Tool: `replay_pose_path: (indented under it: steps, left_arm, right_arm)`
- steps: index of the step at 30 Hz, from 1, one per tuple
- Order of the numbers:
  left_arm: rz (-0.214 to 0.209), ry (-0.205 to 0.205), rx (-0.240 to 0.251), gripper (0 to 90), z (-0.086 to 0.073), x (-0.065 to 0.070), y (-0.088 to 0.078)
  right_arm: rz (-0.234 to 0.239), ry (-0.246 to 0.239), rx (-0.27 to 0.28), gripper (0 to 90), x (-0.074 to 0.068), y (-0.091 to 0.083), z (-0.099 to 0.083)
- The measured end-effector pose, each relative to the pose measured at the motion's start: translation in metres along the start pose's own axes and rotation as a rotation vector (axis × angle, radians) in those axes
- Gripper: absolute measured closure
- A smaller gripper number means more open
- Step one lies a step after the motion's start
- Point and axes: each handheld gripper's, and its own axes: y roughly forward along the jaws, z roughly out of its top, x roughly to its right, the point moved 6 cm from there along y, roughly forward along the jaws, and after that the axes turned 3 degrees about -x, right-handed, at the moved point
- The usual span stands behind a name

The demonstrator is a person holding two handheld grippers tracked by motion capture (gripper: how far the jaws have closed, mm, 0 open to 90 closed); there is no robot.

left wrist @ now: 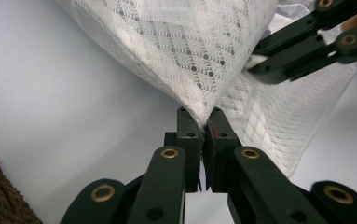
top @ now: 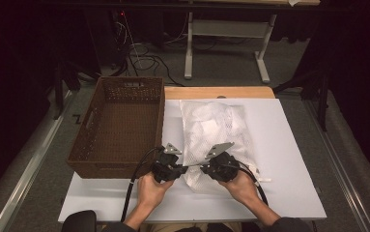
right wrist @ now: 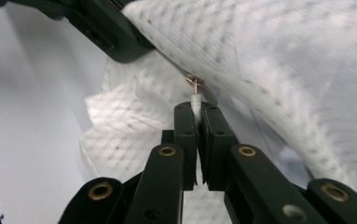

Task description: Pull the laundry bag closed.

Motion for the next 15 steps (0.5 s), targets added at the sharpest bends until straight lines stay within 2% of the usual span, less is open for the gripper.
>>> replay_pose_path:
  steps: [6,10,15]
  left_arm:
    - [0.041,0.013,-0.009,86.1,-0.003,0.000,0.000]
    - [0.037,0.003,-0.009,86.1,-0.006,-0.002,0.000]
    - [0.047,0.015,-0.023,86.0,-0.007,0.000,0.002]
  right_arm:
    - [-0.002,0.004,-0.014,87.6,0.001,-0.004,-0.008]
    - [-0.009,0.013,-0.011,87.6,0.005,-0.008,-0.014]
    - [-0.005,0.006,-0.014,87.6,0.002,-0.012,-0.018]
